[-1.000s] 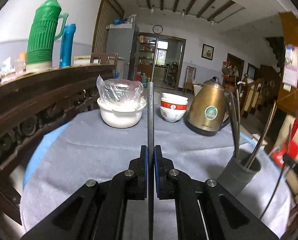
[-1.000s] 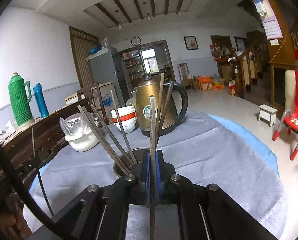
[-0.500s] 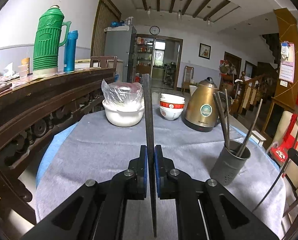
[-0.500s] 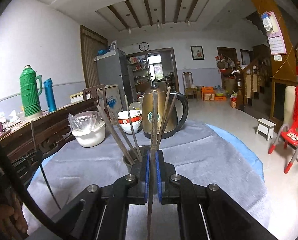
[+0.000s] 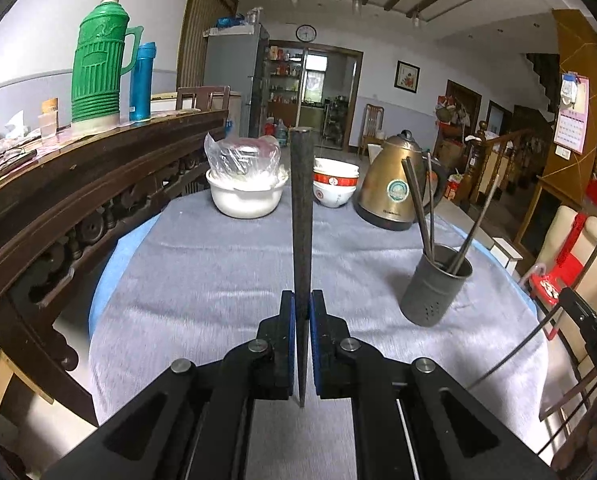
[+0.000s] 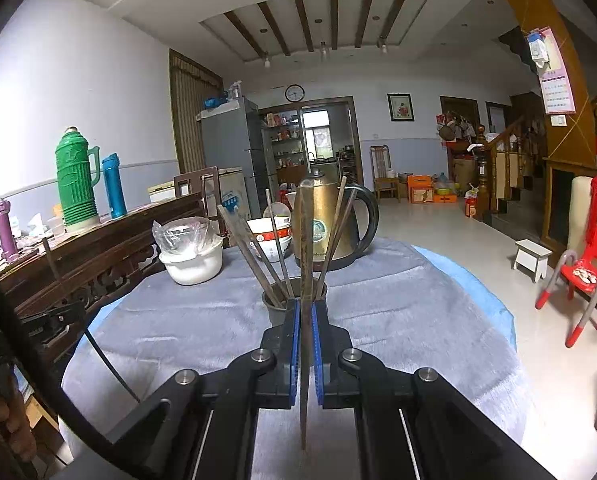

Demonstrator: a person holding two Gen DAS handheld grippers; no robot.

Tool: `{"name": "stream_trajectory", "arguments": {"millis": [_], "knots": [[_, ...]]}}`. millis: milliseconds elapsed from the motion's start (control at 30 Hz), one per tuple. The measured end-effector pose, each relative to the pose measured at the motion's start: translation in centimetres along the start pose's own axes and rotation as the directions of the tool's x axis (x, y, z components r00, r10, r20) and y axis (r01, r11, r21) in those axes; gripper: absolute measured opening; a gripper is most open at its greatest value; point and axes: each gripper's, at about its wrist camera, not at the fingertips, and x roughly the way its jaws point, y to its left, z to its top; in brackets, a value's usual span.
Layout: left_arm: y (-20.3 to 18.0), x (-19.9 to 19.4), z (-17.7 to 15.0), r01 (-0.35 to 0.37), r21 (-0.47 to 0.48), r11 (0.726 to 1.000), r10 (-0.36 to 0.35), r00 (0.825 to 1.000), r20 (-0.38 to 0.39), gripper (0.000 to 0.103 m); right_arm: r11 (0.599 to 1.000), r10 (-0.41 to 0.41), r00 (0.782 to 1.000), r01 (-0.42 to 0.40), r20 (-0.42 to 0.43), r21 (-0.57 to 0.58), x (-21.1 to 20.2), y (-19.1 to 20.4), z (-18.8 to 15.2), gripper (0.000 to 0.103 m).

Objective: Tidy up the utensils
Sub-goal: 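Lift both chopsticks upright and carry them above the grey holder cup, then lower both chopsticks into the cup and open both tools to release them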

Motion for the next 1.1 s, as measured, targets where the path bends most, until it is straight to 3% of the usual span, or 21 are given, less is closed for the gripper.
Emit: {"name": "stream_trajectory", "arguments": {"millis": [500,767,1100], "knots": [[2.4,-1.2,-1.1,0.062,-0.105,0.993,-0.067,0.997,-0.044,0.007,0.999,0.007,1.000,-0.007,-0.013,0.036,-1.8,-0.3,-0.8,0.006],[4.2,-0.3,-0.5,0.109,-0.204,0.973,-0.125,0.990,-0.066,0.006,0.998,0.014,1.000,-0.013,-0.015,0.059,-1.2,-0.8,-0.5,0.006],[4.2,1.0,2.9,0.203,-0.284,0.937,-0.225,0.973,-0.044,0.006,0.994,0.037,0.997,-0.044,0.067,0.102,-1.0,-1.7,3.7,0.006]]}}
